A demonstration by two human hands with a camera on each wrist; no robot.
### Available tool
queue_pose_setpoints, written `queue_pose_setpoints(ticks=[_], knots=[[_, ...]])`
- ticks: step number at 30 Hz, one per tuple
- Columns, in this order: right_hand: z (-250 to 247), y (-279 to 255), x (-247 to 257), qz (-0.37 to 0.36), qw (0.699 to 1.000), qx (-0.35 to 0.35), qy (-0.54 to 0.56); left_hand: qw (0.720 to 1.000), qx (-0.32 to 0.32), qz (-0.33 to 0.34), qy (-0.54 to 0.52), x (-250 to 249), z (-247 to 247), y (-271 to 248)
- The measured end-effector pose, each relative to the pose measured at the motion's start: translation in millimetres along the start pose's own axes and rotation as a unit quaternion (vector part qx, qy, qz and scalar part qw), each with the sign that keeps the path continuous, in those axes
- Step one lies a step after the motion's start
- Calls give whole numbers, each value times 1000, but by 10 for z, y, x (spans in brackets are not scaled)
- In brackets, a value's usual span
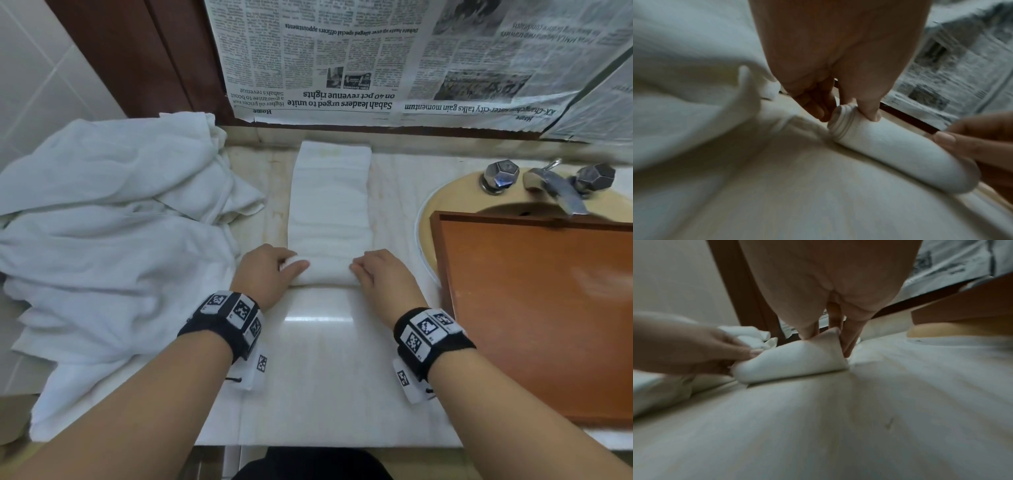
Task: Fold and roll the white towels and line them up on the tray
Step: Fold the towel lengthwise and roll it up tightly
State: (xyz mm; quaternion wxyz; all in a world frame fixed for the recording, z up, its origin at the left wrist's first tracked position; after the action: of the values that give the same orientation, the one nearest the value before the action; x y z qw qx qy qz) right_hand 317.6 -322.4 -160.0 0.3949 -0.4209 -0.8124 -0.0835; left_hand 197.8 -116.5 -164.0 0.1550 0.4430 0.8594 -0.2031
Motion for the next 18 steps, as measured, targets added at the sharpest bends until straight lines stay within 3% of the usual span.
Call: queue_pose_setpoints(ticks=[3,6,8,12,15,18], knots=[[35,-20,-16,11,998,26,-62,998,-27,-46,-32,-49,-43,83],[-36,60,-1,-32,990,4,-139,998,-40,-13,50,-145,-33,120],[-95,169,9,-41,986,26,-159,996,-28,8,80,-159,6,111],[-201,360,-30,-16,991,90,-99,995,-5,47,91,-57,75,81],[-254,417,-20,-5,997,77,-11,992,-1,55,118,-16,52,154],[-208,437,5,-22,997,44,-51,992,20,29,119,-26,28,271]])
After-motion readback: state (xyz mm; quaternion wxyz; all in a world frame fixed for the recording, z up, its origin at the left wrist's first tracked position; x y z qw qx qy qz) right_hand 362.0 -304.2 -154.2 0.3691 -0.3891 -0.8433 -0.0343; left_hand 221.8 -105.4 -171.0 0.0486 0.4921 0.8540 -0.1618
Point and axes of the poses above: each hand's wrist, its own y-axis towards the middle knuckle, its own z-axis out of the palm, x = y × z, the point moved 2 cm from there along y, towards the middle knuckle, and after that the axes turned 13 degrees about y, right-handed, at the moved point
